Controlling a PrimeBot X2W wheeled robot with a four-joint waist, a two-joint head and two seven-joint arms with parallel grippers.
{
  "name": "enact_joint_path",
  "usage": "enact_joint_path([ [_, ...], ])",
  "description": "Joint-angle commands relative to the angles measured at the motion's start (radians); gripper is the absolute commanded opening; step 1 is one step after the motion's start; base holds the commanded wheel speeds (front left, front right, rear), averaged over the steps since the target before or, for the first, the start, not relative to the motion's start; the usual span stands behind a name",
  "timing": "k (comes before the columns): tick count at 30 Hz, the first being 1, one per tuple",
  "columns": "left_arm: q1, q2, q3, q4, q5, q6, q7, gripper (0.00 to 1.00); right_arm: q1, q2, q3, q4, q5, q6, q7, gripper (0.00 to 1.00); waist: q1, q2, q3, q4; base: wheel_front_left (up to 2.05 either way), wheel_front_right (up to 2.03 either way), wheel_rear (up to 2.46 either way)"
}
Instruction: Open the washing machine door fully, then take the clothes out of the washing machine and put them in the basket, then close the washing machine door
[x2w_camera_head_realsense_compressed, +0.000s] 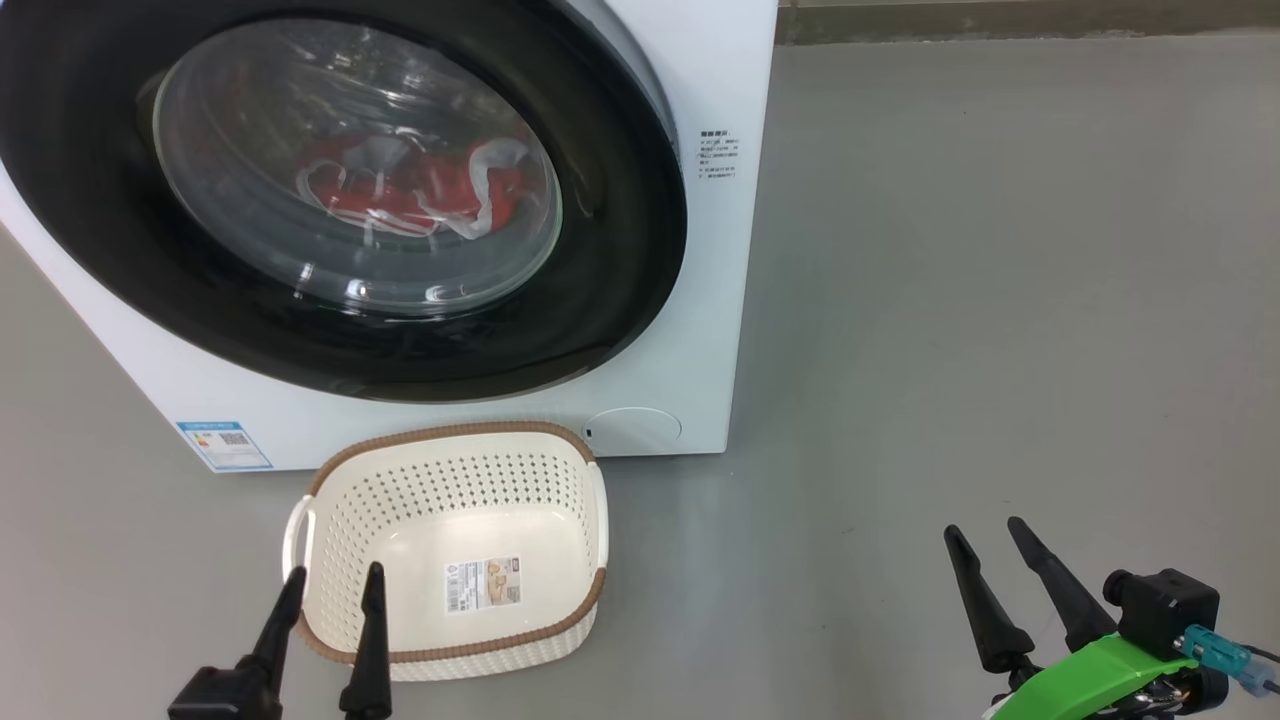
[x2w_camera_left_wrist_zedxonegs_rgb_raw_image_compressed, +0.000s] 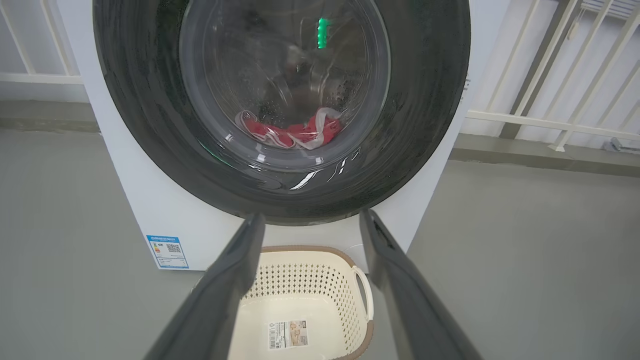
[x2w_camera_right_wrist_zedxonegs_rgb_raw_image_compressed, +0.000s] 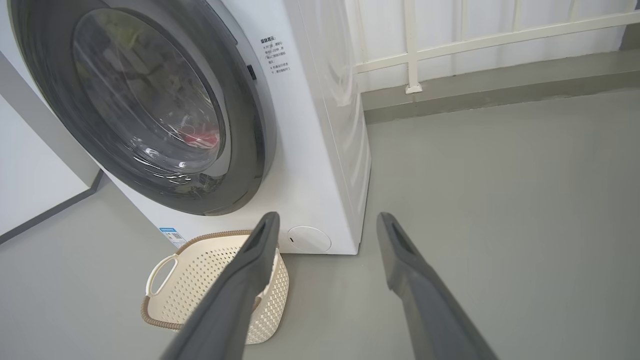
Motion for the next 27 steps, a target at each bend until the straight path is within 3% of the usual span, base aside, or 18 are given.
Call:
enact_joint_path([
  [1, -0.013, 0.016, 0.022, -0.033, 0.042, 0.012, -0.02, 1.0, 0.005, -0.021, 0.021, -0.029, -0.039, -0.001, -0.02, 1.0, 0.0, -0.0001, 0.001, 0.0, 0.0, 0.0, 0.0],
  [14, -0.009, 0.019, 0.024, -0.037, 0.154, 0.014, -0.056, 1.0, 0.021, -0.024, -0.008, -0.042, -0.164, -0.001, -0.056, 1.0, 0.0, -0.0001, 0.012, 0.001, 0.0, 0.0, 0.0],
  [27, -0.019, 0.019, 0.036, -0.021, 0.129, 0.007, -0.056, 1.0, 0.03, -0.006, -0.042, -0.053, -0.165, -0.001, -0.056, 1.0, 0.0, -0.0001, 0.025, -0.003, 0.0, 0.0, 0.0],
])
